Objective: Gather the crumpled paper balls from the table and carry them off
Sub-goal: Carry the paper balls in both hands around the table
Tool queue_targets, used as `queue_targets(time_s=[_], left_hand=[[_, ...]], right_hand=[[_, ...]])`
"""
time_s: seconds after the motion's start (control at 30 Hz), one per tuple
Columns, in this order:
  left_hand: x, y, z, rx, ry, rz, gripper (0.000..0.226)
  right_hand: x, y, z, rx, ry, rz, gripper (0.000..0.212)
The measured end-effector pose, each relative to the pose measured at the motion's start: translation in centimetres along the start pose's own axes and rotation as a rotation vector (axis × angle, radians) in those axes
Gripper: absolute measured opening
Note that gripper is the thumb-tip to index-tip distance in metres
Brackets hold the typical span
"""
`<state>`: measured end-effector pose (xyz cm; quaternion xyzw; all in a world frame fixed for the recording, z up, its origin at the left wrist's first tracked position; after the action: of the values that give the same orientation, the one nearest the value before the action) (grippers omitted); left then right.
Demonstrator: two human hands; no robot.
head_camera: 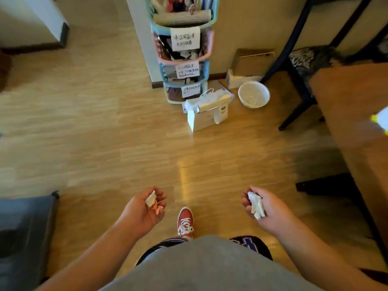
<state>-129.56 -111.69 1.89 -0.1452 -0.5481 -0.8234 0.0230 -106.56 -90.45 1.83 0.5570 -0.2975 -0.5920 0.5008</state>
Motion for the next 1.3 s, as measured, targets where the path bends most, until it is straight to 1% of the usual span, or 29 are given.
queue_targets(time_s=[0.07,0.17,0.33,0.43,0.53,0.63,0.8,1.03,1.13,1.23,1.3], left_hand=[[1.8,-1.9,4.5,-0.046,-0.112,-0.042,0.029],[2.7,-4.9,12.0,-0.113,-0.256,-0.106,0.031],[0.6,-9.0,25.2,-0.212,-0.455,-0.185,0.029],[-1.3,-11.0,32.4,-0.247,-0.535,-0.193,0.03],[-2.8,-12.9,38.4,-0.262,-0.565,-0.208,0.032],[-3.3,-14.3,42.5,-0.261,-0.57,-0.212,0.036],[-1.9,-16.1,46.1,-0.203,-0.552,-0.18,0.031],[1.0,-19.5,50.7,-0.114,-0.564,-0.207,0.028],[1.7,-22.0,54.8,-0.138,-0.631,-0.23,0.025],[1.6,-24.0,60.8,-0.219,-0.722,-0.281,0.019],[1.2,-25.0,65.0,-0.275,-0.788,-0.301,0.021]], right_hand=[[-1.5,0.4,-2.1,0.051,-0.096,-0.026,0.024],[-3.0,1.2,-5.8,0.116,-0.262,-0.056,0.023],[-4.1,1.5,-12.3,0.212,-0.501,-0.054,0.024],[-5.2,0.7,-15.7,0.252,-0.575,-0.035,0.025],[-7.9,-0.6,-18.4,0.256,-0.601,-0.004,0.029],[-12.1,-2.2,-20.0,0.25,-0.626,0.007,0.026],[-21.6,-4.9,-20.1,0.245,-0.536,-0.006,0.023],[-33.7,-8.4,-18.0,0.14,-0.522,-0.08,0.022],[-37.7,-9.0,-17.5,0.117,-0.521,-0.114,0.025],[-41.0,-8.7,-17.5,0.117,-0.531,-0.16,0.027],[-42.7,-8.1,-17.5,0.117,-0.554,-0.177,0.027]])
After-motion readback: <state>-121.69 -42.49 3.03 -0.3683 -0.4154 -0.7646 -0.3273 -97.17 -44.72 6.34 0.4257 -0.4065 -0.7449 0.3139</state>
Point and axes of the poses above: each hand's wrist, its own y-axis away from the middle knuckle, its own z-axis out of the palm, x = y × z, the point moved 4 cm from there along -y, towards the middle knuckle, and after that the axes turned 1 degree about -x, right-handed, at the moved point
